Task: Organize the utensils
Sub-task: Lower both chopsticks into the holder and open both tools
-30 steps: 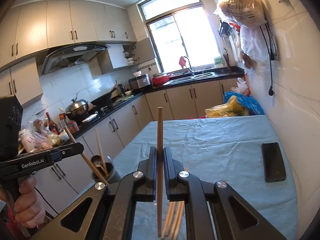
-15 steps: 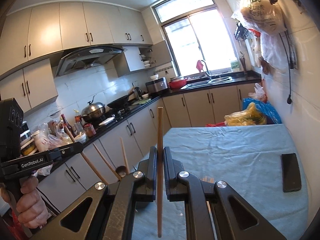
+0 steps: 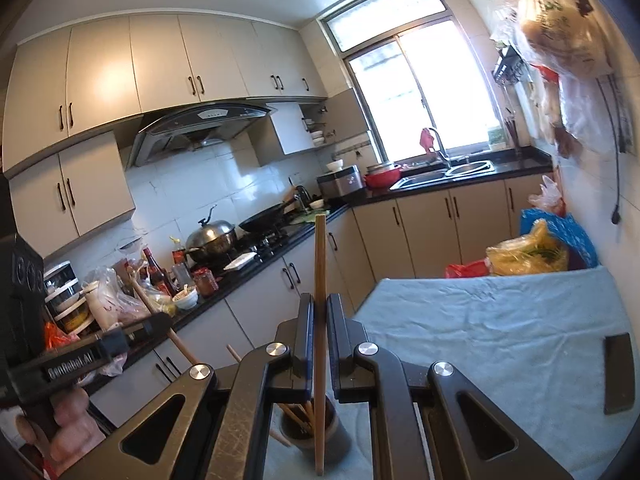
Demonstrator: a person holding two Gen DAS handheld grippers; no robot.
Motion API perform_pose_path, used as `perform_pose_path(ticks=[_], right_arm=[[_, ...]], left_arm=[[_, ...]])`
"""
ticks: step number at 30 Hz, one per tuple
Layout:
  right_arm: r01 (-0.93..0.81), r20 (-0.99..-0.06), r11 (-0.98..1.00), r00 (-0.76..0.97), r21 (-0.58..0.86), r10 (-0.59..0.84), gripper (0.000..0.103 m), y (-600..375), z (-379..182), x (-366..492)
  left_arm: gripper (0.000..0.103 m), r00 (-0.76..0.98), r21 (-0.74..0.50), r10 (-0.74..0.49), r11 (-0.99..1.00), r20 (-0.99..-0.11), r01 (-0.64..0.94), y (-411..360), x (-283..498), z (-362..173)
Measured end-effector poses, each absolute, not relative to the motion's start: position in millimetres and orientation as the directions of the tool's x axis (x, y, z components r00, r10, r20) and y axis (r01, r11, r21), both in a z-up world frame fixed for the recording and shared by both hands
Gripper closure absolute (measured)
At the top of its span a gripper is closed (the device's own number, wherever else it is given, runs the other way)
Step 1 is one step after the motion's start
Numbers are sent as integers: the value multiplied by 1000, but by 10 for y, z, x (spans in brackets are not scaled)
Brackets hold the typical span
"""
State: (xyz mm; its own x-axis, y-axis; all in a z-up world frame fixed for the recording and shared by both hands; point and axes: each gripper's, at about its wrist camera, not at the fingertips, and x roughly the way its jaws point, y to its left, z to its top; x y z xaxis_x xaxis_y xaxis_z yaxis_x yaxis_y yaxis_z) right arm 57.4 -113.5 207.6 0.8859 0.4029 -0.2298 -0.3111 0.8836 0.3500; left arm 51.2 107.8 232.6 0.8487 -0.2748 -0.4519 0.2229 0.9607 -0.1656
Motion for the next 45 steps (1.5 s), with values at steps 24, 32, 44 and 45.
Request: perform_pose_path(ticks=[24, 32, 44, 45], right_arm=[[-269, -421, 912, 821, 310, 386, 96, -538, 1459, 1518], [-272, -476, 909, 784, 315, 399, 96, -485, 1263, 1624], [-294, -475, 896, 769, 332, 428, 95, -477, 1284, 1560], [-295, -469, 895, 772, 336, 430, 95, -495, 1306, 1540]], left_arm=[[97, 785, -176, -233, 971, -574, 160, 1208, 1200, 1658], [97, 764, -162, -225, 974, -605, 158, 1177, 1270, 1530], [96, 763, -168, -224, 974, -607, 152, 1196, 1254, 1516], [96, 763, -171, -226, 973, -605, 153, 1197, 1244, 1524]])
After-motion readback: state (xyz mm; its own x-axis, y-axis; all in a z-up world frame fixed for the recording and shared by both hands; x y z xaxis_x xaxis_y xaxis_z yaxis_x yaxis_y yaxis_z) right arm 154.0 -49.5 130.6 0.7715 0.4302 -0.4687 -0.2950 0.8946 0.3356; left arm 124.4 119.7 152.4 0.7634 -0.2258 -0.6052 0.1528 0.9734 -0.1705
